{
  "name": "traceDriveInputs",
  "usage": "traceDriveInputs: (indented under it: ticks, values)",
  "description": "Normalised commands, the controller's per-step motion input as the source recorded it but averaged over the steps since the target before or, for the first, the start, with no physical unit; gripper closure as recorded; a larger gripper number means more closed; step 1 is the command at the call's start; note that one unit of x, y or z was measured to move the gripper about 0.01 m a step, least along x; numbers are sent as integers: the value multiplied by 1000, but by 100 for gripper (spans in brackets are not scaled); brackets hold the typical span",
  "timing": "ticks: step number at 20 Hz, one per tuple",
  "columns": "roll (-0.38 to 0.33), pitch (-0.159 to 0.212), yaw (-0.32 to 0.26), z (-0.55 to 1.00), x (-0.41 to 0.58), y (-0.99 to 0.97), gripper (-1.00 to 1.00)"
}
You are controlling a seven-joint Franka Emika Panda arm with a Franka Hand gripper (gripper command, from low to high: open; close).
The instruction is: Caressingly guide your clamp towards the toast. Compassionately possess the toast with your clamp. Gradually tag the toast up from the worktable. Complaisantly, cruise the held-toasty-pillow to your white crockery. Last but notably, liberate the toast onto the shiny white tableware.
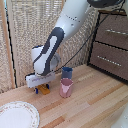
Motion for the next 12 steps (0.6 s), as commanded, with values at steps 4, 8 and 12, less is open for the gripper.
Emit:
traceDriveInputs:
  ticks: [4, 8, 12]
  values:
    - [0, 0, 24, 0, 31, 8, 100]
    - [-10, -31, -10, 4, -111, 123, 100]
    - [-6, -54, -106, 629, -10, 335, 100]
